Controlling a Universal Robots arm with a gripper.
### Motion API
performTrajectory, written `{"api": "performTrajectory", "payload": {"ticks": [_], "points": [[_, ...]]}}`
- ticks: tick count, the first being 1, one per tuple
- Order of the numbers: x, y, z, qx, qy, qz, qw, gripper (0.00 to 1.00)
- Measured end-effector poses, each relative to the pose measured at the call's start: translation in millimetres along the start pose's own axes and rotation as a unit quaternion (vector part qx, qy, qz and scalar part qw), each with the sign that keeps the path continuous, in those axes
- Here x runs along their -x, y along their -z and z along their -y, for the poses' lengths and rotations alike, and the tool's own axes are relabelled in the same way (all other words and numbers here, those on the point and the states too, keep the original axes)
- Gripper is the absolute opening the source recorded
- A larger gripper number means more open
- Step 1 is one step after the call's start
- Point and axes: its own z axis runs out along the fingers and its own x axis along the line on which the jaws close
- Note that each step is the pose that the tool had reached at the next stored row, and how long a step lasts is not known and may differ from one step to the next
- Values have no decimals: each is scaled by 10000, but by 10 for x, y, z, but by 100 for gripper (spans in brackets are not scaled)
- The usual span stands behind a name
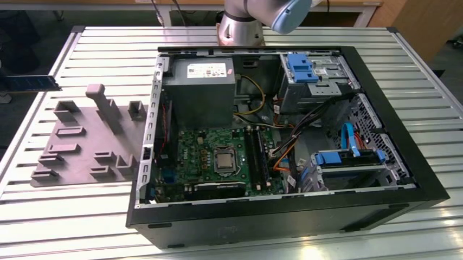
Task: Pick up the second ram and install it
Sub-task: 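Pick up the second ram and move it above second insertion slot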
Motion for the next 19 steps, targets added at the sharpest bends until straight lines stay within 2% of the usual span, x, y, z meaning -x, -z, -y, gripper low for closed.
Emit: {"api": "performTrajectory", "payload": {"ticks": [5, 19], "points": [[1, -1, 40, 0, -1, 0, 10000, 14], [3, -4, 232, 0, 2, 0, 10000, 14]]}}
